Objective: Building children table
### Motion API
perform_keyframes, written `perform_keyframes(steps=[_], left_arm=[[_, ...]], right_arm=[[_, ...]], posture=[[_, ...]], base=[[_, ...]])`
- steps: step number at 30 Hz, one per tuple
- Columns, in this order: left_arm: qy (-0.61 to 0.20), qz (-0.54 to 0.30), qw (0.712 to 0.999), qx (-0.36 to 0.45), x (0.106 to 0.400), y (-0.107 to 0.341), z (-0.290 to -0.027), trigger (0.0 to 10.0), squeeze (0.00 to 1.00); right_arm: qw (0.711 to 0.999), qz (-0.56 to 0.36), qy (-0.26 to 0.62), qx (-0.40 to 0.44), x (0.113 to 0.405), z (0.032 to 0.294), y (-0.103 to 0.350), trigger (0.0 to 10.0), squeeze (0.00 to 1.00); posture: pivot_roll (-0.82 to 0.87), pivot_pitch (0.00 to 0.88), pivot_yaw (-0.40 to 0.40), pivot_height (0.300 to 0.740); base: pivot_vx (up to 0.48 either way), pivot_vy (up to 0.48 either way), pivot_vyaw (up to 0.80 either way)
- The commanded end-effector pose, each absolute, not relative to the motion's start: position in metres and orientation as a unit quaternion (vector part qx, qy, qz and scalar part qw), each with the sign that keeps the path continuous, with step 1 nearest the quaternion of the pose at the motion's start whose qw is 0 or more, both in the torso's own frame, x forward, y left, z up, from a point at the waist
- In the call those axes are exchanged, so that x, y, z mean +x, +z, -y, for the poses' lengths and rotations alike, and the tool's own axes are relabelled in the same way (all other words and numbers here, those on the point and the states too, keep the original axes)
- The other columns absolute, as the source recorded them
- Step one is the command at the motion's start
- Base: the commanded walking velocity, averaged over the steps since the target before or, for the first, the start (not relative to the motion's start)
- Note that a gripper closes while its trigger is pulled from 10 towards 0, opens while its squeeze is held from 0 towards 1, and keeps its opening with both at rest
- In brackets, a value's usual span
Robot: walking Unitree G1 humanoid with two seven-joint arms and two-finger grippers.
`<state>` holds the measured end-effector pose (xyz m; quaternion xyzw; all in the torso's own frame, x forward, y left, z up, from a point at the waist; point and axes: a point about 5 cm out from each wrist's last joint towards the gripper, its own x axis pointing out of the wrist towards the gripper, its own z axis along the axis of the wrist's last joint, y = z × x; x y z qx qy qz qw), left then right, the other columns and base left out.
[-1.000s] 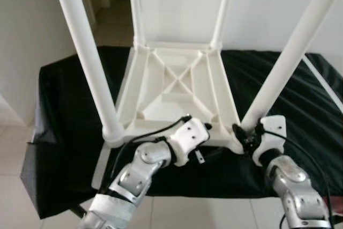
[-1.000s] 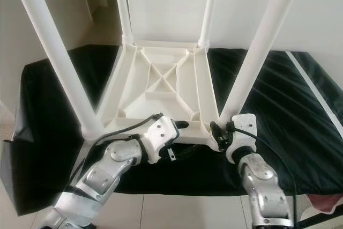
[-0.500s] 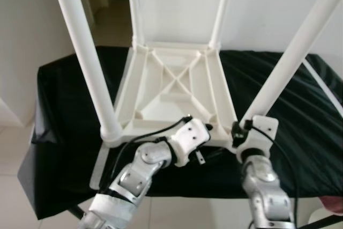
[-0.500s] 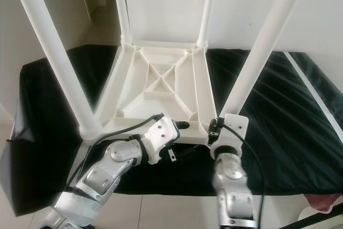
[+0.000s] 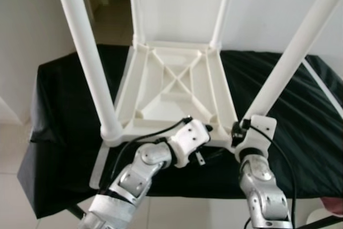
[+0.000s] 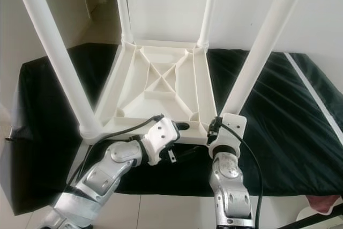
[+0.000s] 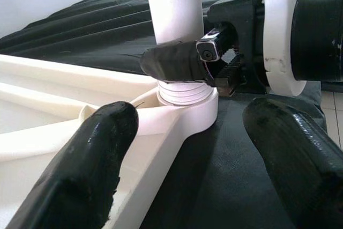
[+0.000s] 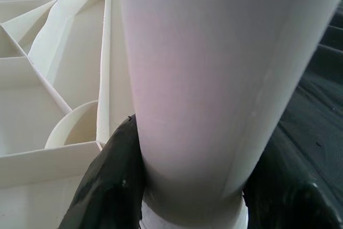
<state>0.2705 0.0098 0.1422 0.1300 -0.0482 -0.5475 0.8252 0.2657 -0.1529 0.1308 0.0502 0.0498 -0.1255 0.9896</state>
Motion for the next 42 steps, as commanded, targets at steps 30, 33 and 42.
perform_keyframes(steps=[30,33,42], left_arm=[[-0.558,0.056,0.817,0.133,0.272,0.147,-0.005,10.0,0.0],[-0.558,0.057,0.817,0.135,0.272,0.147,-0.005,10.0,0.0],[-0.557,0.059,0.817,0.136,0.273,0.148,-0.005,10.0,0.0]], right_arm=[[0.976,-0.064,0.187,-0.088,0.278,0.189,0.129,10.0,0.0],[0.967,-0.062,0.226,-0.098,0.279,0.188,0.132,10.0,0.0],[0.962,-0.069,0.244,-0.105,0.286,0.188,0.128,0.0,0.0]], posture=[[-0.01,0.0,-0.025,0.74],[-0.01,0.0,-0.025,0.74],[0.0,0.0,-0.027,0.74]], base=[[0.0,0.0,0.0],[0.0,0.0,0.0],[0.0,0.0,0.0]])
